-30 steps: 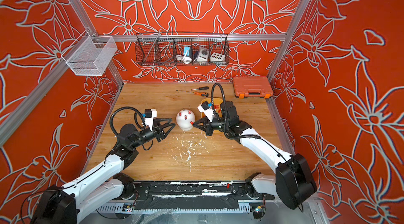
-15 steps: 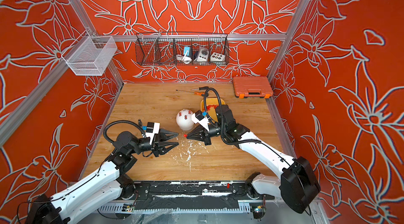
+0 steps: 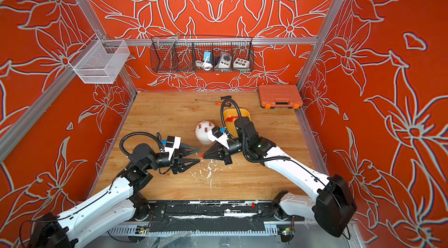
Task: Cover the protruding screws with screw protection sleeves
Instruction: Pick up the screw protection sleeve from the storage box.
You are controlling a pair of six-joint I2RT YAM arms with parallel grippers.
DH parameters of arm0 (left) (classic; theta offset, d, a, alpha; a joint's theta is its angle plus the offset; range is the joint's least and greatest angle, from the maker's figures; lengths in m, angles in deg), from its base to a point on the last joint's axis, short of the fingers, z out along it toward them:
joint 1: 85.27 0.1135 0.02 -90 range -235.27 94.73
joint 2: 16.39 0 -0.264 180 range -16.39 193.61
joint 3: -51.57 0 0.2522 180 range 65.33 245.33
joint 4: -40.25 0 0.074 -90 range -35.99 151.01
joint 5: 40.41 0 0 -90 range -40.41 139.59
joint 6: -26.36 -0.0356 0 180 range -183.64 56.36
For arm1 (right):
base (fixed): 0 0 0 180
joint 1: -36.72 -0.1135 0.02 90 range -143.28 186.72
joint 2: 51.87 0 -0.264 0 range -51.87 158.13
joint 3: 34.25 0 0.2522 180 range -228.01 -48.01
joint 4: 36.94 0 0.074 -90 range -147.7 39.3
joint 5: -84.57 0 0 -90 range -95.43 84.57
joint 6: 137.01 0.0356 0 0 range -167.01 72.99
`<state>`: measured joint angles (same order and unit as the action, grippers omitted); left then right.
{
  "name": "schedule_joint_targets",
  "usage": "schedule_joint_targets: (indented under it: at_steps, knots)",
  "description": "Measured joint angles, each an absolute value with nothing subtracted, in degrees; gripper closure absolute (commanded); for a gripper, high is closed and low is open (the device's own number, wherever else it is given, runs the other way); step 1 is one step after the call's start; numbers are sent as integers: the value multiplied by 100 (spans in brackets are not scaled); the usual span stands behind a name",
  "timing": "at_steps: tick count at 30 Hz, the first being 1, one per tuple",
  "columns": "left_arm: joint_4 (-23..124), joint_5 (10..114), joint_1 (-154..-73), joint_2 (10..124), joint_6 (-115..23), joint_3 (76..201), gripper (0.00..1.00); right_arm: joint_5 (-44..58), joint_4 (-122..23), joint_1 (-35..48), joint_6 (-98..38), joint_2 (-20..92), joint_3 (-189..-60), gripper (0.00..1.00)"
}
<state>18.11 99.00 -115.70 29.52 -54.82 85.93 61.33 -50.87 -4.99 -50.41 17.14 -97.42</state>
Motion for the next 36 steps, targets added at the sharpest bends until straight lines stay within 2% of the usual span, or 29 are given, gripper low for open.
schedule_joint_targets:
  at_steps: [12,14,16,22,25,29,33,35,36]
  knots:
    - [1901,9830,-11599,2897,-5581,8595,61,6007,-5402,-650,-5282,1832,-9866,100]
    - [1907,9825,-11599,2899,-5594,8595,65,5983,-5434,-665,-5310,1834,-9899,100]
    - [1918,9828,-11599,2899,-5622,8595,74,5917,-5452,-676,-5317,1836,-9906,100]
    - [1942,9836,-11603,2910,-5644,8602,84,5845,-5502,-685,-5330,1939,-9973,100]
    - [1964,9838,-11603,2910,-5673,8602,95,5808,-5504,-685,-5343,1965,-9987,100]
    - [2005,9821,-11603,2910,-5625,8602,100,5692,-5506,-685,-5356,1965,-9987,100]
    - [2082,9670,-11603,2912,-5568,8617,100,5541,-5506,-685,-5378,1957,-9987,100]
    - [2147,9532,-11603,2910,-5500,8641,100,5436,-5502,-685,-5386,1941,-9987,80]
    - [2196,9465,-11603,2910,-5465,8668,100,5355,-5498,-685,-5397,1924,-9987,76]
